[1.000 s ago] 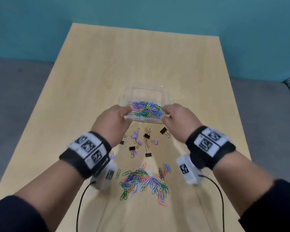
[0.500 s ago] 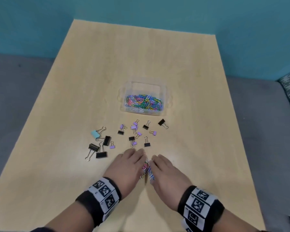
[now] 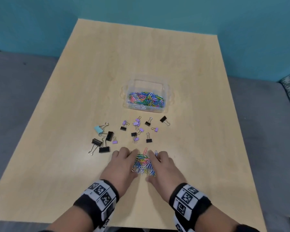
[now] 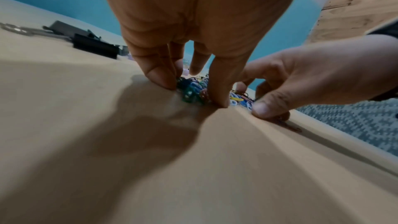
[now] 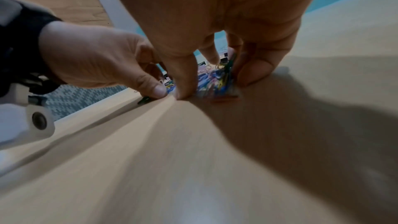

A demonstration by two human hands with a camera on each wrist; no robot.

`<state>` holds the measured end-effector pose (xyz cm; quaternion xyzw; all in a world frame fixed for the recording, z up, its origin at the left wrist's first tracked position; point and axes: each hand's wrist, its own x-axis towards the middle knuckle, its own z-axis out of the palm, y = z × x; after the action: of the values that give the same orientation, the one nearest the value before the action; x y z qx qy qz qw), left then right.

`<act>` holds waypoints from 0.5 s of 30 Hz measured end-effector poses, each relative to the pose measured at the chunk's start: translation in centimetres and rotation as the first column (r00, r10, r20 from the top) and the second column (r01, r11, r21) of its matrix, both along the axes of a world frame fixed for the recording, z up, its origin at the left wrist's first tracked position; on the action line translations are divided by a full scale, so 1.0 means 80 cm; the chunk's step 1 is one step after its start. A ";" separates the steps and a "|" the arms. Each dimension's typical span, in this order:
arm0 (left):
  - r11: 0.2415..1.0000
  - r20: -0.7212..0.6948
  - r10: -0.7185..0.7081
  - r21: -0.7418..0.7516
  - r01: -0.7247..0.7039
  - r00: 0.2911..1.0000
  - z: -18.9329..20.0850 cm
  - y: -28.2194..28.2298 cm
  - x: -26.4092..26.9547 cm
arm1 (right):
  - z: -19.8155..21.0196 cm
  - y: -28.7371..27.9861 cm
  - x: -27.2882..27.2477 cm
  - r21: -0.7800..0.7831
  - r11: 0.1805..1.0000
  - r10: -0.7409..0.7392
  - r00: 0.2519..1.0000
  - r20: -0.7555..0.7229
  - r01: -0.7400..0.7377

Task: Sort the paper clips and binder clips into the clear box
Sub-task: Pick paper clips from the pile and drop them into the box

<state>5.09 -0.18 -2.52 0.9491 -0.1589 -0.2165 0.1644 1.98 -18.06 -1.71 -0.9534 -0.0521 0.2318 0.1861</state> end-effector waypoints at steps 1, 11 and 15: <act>1.000 0.000 0.003 0.003 -0.003 1.000 -0.001 -0.005 0.004 | -0.003 0.006 0.007 0.002 1.000 -0.009 1.000 0.011 0.009; 0.996 0.063 -0.078 0.054 0.075 0.995 -0.009 -0.013 0.017 | -0.011 0.007 0.029 -0.060 0.991 0.124 0.986 0.115 -0.118; 0.995 0.062 -0.084 0.060 0.081 0.995 -0.010 -0.009 0.019 | -0.001 0.003 0.032 -0.119 0.983 0.150 0.986 0.073 -0.141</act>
<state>6.59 -0.91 -3.29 0.9526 -0.1968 -0.1970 0.1227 4.55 -17.79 -1.82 -0.9647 -0.1160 0.2082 0.1120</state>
